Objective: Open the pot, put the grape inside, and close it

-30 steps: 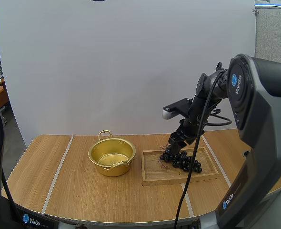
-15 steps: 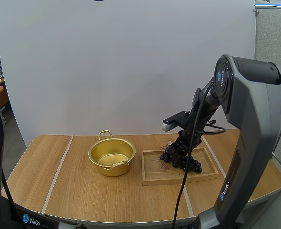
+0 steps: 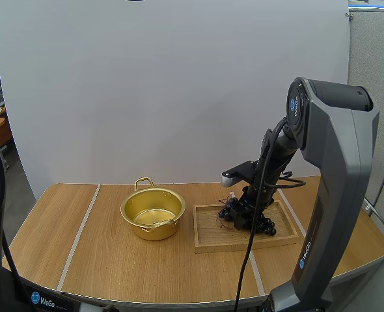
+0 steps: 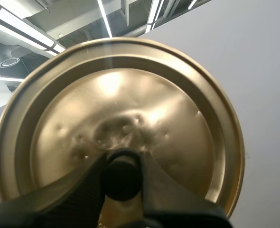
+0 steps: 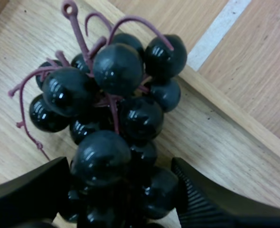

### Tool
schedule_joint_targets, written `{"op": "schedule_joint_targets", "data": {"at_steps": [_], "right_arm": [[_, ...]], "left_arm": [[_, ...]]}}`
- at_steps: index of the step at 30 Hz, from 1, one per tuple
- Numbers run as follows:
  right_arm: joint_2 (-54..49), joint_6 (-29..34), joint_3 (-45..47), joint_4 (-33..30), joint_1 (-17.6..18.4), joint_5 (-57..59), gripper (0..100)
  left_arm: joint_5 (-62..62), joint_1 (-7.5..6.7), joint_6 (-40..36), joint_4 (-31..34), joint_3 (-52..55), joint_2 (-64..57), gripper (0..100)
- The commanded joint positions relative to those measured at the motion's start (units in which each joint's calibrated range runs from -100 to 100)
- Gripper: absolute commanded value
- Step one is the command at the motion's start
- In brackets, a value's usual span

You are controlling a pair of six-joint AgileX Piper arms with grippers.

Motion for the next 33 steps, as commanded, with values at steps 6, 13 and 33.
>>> {"op": "schedule_joint_targets", "data": {"at_steps": [6,13,33], "right_arm": [[-0.5,-0.46,-0.37,-0.14,-0.15,-0.59,100],[-0.5,-1.37,-0.37,2.29,-0.15,3.06,0],[-12.37,-0.73,-0.37,2.29,-0.15,8.42,0]], "left_arm": [[-1.89,-0.05,-0.39,0.19,-0.39,-0.22,0],[-1.89,-0.05,-0.39,0.19,-0.39,-0.22,0],[-1.89,-0.05,-0.39,0.19,-0.39,-0.22,0]]}}
